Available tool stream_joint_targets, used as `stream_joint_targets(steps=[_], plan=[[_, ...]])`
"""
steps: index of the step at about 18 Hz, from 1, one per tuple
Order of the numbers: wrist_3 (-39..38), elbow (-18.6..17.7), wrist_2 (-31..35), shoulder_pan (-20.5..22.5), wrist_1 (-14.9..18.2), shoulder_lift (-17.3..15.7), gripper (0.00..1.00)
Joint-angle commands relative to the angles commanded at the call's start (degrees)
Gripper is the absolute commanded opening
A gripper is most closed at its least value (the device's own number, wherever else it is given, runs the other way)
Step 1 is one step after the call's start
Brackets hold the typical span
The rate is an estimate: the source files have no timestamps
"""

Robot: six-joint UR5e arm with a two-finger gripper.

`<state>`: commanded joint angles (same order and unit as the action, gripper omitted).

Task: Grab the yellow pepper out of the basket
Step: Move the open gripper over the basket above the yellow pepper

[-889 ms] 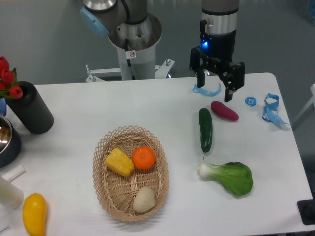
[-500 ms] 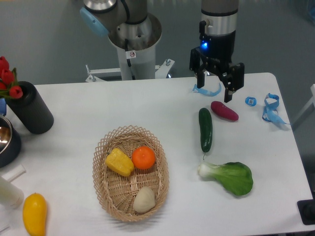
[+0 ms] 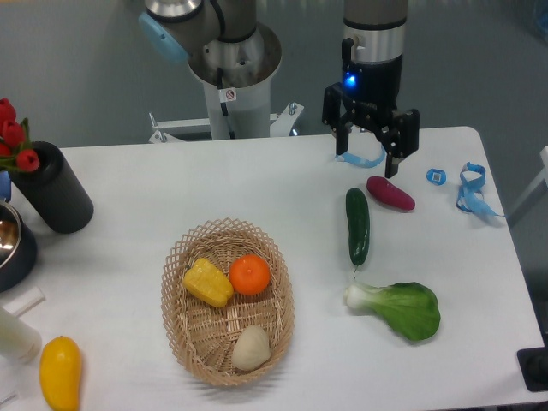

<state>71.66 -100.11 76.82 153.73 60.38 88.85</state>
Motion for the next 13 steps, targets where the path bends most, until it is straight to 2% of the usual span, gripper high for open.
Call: stream_joint_targets(steps=[3,7,13], plan=[[-9.6,-0.2,-0.1,-2.3,0.1,0.6,1.00],[-28.6,-0.3,-0.4,-9.0,0.2,3.6,1.00],[-56.1,0.7,-0.4,-16.2,0.2,5.1,1.00]])
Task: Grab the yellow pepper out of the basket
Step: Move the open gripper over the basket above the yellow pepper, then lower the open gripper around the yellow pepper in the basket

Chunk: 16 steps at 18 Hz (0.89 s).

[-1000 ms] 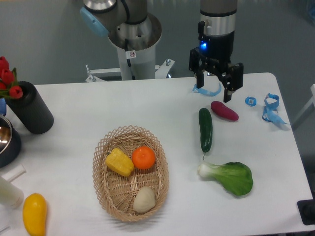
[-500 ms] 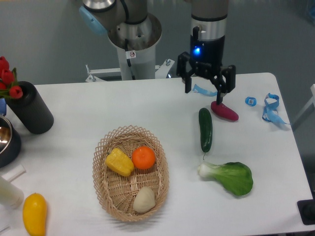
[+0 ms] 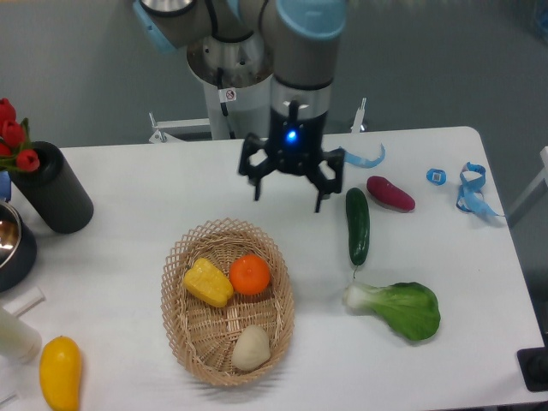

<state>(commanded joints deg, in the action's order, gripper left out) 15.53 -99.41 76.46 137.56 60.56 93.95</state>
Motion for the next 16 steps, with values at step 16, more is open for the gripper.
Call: stream_joint_targets(steps=[16], plan=[[-21.1,-1.0,-3.6,-5.9,-4.4,11.2,1.00]])
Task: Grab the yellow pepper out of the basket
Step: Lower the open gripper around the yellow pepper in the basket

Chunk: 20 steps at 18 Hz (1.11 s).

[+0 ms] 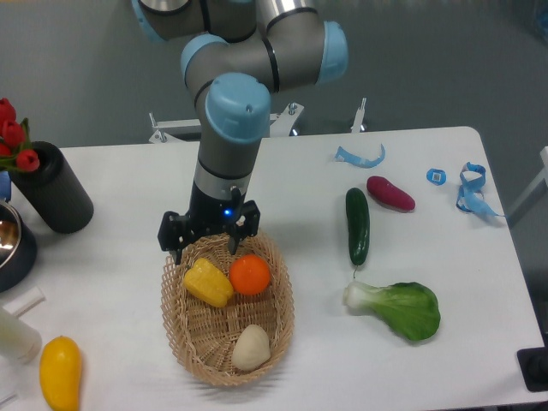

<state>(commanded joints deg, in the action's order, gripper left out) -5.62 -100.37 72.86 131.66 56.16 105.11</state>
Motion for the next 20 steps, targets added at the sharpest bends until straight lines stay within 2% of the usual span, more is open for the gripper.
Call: stream_joint_targets(steps=[3,7,14,20], plan=[[-2.0,-1.3,3.2,-0.4,-0.2,0.9,1.00],[-4.8,-1.3,3.9,-0.6,-0.2,1.1,1.00],[-5.5,0.6,5.4,-1.6,-0.5,6.9,1.00],[-8.7,0.6,5.8,-2.7,-0.5,7.2,1.00]])
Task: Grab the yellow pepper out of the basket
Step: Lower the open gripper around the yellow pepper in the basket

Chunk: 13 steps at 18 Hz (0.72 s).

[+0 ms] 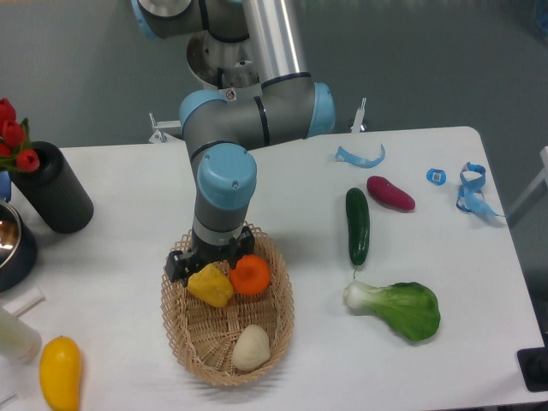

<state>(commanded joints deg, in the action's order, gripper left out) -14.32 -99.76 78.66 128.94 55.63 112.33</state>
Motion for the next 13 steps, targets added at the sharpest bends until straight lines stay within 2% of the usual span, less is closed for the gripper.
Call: stream_joint_targets(steps=[8,13], plan=[[-9.9,1.6,3.6,-0.1,-0.1,1.1,1.00],[-10.3,1.5,3.7,-1.4,-0.1,2.6,1.00]])
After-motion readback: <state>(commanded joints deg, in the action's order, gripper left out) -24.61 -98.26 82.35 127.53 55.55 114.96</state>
